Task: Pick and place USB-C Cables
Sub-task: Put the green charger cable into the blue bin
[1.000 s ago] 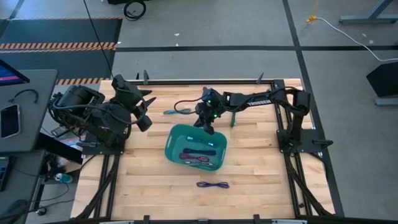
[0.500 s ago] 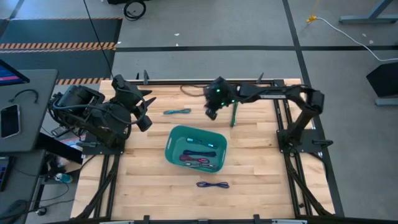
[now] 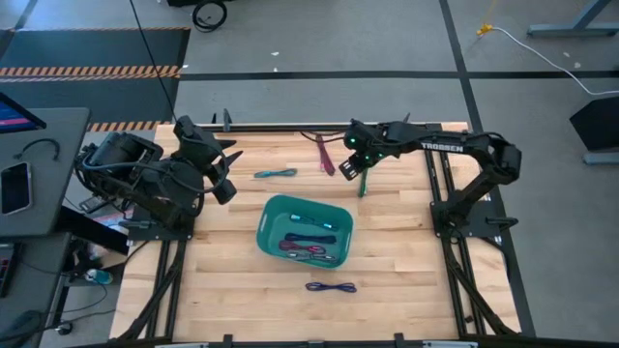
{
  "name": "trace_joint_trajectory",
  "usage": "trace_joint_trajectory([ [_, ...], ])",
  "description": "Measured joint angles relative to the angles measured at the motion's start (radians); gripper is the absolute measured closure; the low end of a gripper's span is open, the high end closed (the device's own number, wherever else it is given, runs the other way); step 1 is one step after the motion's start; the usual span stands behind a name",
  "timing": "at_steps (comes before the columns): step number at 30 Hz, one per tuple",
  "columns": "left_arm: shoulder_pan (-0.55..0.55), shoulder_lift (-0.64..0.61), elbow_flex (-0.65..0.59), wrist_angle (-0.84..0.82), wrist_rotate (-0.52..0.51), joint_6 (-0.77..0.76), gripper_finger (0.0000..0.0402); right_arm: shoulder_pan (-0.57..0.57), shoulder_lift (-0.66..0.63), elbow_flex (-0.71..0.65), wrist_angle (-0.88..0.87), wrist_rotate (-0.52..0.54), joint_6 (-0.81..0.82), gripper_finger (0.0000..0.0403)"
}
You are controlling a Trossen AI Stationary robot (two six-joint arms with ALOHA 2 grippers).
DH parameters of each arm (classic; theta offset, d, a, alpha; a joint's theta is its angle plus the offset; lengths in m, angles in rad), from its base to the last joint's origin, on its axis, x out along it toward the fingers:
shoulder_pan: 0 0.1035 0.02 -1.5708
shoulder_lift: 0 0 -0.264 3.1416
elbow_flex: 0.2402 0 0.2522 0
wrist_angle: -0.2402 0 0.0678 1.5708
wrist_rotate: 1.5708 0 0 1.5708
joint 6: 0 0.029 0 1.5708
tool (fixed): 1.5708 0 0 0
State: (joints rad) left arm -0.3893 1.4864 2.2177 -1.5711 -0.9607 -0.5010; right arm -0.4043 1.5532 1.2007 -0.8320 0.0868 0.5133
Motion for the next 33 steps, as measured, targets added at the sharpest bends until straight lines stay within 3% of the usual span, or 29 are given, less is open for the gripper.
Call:
trace_joint_trajectory([
  [8, 0.0, 0.0, 0.0, 0.0, 0.0, 0.023, 0.028, 0.001, 0.092, 0.0, -0.059, 0.047, 0.153, 0.0202],
  [14, 0.0, 0.0, 0.0, 0.0, 0.0, 0.034, 0.028, -0.005, 0.19, -0.001, -0.103, 0.047, 0.195, 0.0175],
  [27, 0.0, 0.0, 0.0, 0.0, 0.0, 0.053, 0.028, -0.006, 0.378, 0.005, -0.097, 0.039, 0.171, 0.0179],
  [30, 0.0, 0.0, 0.0, 0.0, 0.0, 0.053, 0.028, -0.006, 0.388, 0.005, -0.091, 0.018, 0.137, 0.0204],
  [33, 0.0, 0.0, 0.0, 0.0, 0.0, 0.053, 0.028, -0.006, 0.381, 0.003, -0.081, 0.012, 0.115, 0.0255],
])
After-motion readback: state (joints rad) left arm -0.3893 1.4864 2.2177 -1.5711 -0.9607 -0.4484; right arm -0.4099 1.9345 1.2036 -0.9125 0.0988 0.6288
